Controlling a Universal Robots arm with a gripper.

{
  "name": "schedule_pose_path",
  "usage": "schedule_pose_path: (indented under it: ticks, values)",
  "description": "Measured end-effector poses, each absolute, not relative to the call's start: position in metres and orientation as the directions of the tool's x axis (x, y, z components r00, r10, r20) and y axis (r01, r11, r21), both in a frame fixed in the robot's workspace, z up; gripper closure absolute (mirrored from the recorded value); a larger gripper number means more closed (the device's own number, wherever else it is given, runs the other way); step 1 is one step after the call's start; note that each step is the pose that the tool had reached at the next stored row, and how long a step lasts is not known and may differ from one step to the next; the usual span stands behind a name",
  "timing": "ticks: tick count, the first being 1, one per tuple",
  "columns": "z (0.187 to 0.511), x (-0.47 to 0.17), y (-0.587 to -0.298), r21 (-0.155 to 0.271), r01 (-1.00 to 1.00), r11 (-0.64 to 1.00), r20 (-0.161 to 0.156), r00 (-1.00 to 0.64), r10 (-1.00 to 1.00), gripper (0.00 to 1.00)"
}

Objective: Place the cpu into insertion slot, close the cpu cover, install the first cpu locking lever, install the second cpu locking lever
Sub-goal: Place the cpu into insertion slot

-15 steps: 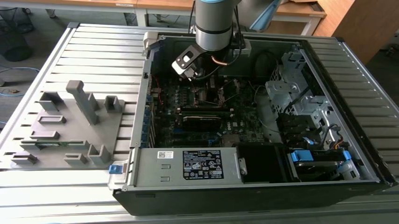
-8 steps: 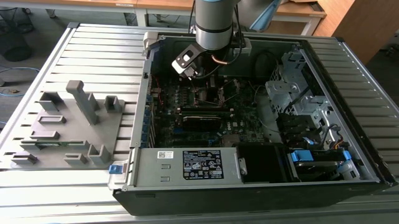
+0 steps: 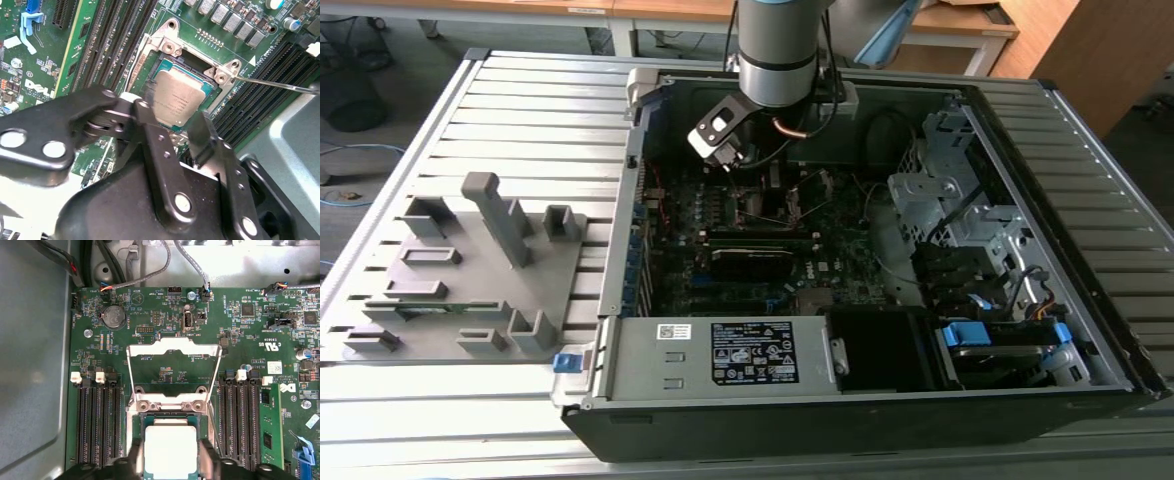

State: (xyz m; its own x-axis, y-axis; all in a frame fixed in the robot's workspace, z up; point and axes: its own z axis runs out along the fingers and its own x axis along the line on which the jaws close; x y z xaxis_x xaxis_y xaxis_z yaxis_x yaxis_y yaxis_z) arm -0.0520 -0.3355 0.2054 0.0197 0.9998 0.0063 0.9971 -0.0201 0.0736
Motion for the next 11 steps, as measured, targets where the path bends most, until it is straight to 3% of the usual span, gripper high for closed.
schedule_pose_path:
  ticks: [2,4,5,7,10,11]
  values:
    - [0.2054,-0.052,-0.3355,0.074,0.997,-0.02,0.006,0.02,1.0,0.54]
    - [0.2055,-0.052,-0.3355,0.074,0.997,-0.02,0.006,0.02,1.0,0.54]
    - [0.2055,-0.052,-0.3355,0.074,0.997,-0.02,0.006,0.02,1.0,0.65]
    - [0.2055,-0.052,-0.3355,0.074,0.997,-0.02,0.006,0.02,1.0,0.65]
    - [0.2055,-0.052,-0.3354,0.074,0.997,-0.02,0.006,0.02,1.0,0.83]
    - [0.2055,-0.052,-0.3355,0.074,0.997,-0.02,0.006,0.02,1.0,0.83]
